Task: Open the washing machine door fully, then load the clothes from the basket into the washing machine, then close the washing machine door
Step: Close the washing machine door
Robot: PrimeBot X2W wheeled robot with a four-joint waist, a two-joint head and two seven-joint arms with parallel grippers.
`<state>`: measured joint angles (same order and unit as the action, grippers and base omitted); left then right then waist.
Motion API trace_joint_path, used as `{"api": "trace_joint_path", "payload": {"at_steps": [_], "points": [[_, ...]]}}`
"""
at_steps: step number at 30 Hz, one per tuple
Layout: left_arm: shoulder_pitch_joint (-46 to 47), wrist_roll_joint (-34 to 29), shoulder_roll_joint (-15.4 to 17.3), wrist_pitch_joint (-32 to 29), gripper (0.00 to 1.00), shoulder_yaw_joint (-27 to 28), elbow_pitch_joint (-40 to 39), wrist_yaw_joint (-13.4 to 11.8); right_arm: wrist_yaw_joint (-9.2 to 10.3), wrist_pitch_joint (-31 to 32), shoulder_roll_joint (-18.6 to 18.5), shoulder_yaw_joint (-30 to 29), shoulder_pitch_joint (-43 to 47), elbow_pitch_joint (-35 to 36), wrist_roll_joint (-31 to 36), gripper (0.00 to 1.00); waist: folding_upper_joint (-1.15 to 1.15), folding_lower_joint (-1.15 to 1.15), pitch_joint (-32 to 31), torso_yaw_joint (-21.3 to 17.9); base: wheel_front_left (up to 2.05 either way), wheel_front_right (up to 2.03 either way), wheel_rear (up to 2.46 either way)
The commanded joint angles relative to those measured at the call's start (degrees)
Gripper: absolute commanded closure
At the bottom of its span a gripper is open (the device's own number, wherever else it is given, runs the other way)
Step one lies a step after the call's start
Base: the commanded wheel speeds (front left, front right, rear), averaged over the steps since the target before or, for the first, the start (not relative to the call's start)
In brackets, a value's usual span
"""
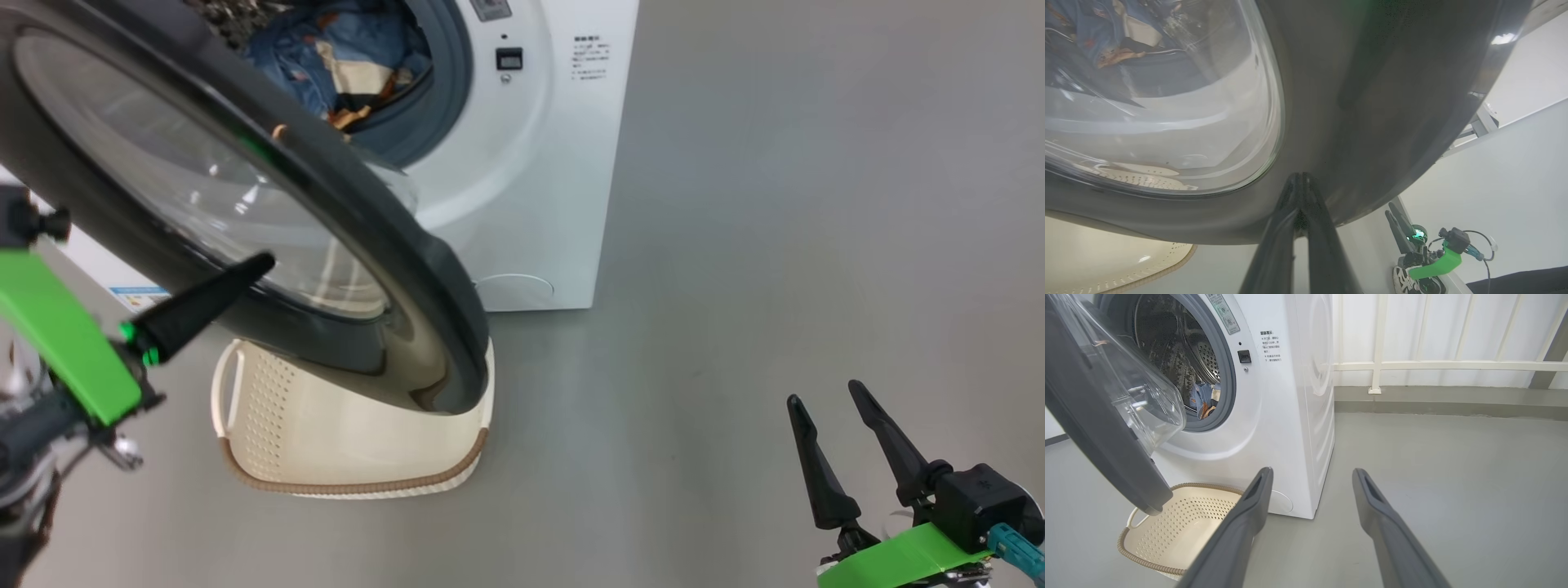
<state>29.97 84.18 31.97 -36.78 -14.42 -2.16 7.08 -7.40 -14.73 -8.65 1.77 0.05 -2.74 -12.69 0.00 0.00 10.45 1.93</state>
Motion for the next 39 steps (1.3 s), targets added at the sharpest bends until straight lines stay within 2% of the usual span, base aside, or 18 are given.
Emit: {"api": "trace_joint_path", "payload": {"at_steps": [1,2,3,4,5,6,21,35,39], "points": [[-0.6,-0.8,3.4,2.0,0.75,2.7,-0.8,0.4,-0.09,-0.3,-0.9,1.4,0.1,1.1,0.4,0.00,0.00,0.00,-0.9,0.8,0.00,0.00,0.00],[-1.7,-1.2,3.5,3.2,0.59,2.7,-0.4,0.4,-0.09,-0.3,-1.1,1.4,0.3,0.9,0.3,0.00,0.00,0.00,-1.2,1.1,0.00,0.00,0.00],[-2.8,-1.8,3.8,4.4,0.52,2.5,-0.1,0.4,-0.09,-0.3,-1.3,1.6,0.6,0.7,0.2,0.00,0.00,0.00,-1.6,1.2,0.00,0.00,0.00],[-3.9,-1.7,3.8,5.6,0.09,2.4,0.2,0.4,-0.09,-0.3,-1.5,1.6,0.8,0.6,0.1,0.00,0.00,0.00,-1.8,1.4,0.00,0.00,0.00],[-3.9,-1.7,3.8,5.6,0.09,2.4,0.2,0.4,-0.09,-0.3,-1.5,1.6,0.8,0.6,0.1,0.00,0.00,0.00,-1.8,1.4,0.00,0.00,0.00],[-5.0,-1.6,3.8,6.7,0.00,2.4,0.5,0.4,-0.09,-0.3,-1.6,1.6,1.0,0.4,0.1,0.00,0.00,0.00,-2.0,1.5,0.00,0.00,0.00],[-16.6,-3.3,4.2,24.0,0.00,-0.6,6.2,0.4,-0.09,-0.3,-2.8,1.1,3.1,0.4,-0.4,0.00,0.00,0.00,-3.0,2.3,0.00,0.00,0.00],[-22.0,-6.7,3.8,45.6,0.00,-7.3,12.9,0.4,-0.09,-0.3,-3.4,-0.7,4.3,0.3,-0.5,0.00,0.00,0.00,-3.2,-0.6,0.00,0.00,0.00],[-22.2,-8.9,4.2,50.0,0.00,-9.5,15.1,0.4,-0.09,-0.3,-3.3,-1.3,4.7,0.4,-0.5,0.00,0.00,0.00,-3.4,-1.5,0.00,0.00,0.00]]}}
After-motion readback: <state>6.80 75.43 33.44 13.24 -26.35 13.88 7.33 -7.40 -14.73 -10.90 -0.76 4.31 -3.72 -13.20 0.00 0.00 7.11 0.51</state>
